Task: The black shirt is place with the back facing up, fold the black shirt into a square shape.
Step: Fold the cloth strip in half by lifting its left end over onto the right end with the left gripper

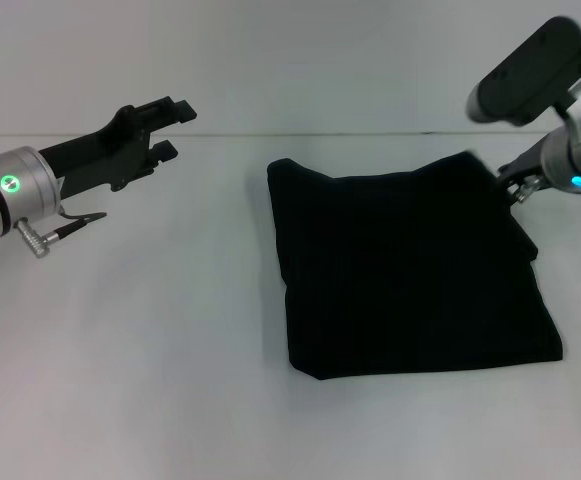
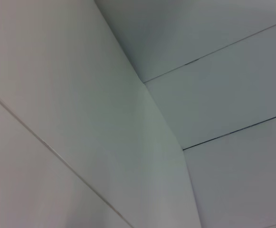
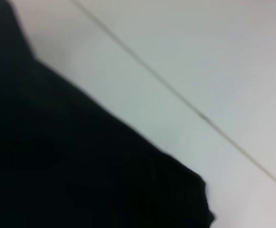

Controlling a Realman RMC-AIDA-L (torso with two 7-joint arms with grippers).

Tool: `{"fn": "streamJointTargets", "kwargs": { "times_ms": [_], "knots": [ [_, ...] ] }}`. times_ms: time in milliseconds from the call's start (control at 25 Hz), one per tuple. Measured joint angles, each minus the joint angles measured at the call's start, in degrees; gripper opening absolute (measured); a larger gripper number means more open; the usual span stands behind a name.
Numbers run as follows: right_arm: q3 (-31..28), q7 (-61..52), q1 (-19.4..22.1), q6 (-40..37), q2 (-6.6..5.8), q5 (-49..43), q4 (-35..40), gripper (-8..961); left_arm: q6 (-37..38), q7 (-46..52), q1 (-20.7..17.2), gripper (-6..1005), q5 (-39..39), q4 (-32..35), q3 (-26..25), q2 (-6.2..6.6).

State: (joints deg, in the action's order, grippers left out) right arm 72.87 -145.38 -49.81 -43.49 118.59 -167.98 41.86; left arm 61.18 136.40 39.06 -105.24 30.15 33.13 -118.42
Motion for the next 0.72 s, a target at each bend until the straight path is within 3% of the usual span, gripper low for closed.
{"fn": "streamJointTargets", "kwargs": {
  "times_ms": [120,200,360,400,440,520,640,720],
  "knots": [
    [-0.85,-5.64,0.13,1.78,-1.88,-0.05,-0.81,113,0.21,0.0,-0.02,693,0.04,0.0,-0.01,-0.07],
    [-4.61,-7.94,0.49,2.19,-3.13,-0.06,-0.66,180,0.35,0.0,-0.03,693,0.05,0.0,0.0,-0.11],
    [-18.32,-6.63,1.24,-1.11,-3.93,1.01,2.8,368,1.32,0.0,-0.04,692,0.05,0.12,0.0,0.0],
    [-25.37,-3.7,1.56,-4.75,-4.17,4.3,4.5,374,2.42,0.0,-0.04,692,-0.03,0.29,0.14,0.14],
    [-25.37,-3.7,1.56,-4.75,-4.17,4.3,4.5,379,2.42,0.0,-0.04,691,-0.03,0.29,0.14,0.14],
    [-31.4,-0.14,2.1,-8.76,-4.7,10.29,5.07,390,5.45,-0.13,-0.04,691,-1.51,0.47,0.87,0.65],
    [-40.1,5.32,4.11,-15.9,-6.98,23.71,3.35,416,12.33,-0.66,0.03,691,-5.88,0.76,1.35,1.8],
    [-43.27,7.0,6.08,-20.77,-9.7,32.99,-0.84,445,18.08,-0.76,0.13,690,-9.51,1.4,1.41,2.36]
  ]
}}
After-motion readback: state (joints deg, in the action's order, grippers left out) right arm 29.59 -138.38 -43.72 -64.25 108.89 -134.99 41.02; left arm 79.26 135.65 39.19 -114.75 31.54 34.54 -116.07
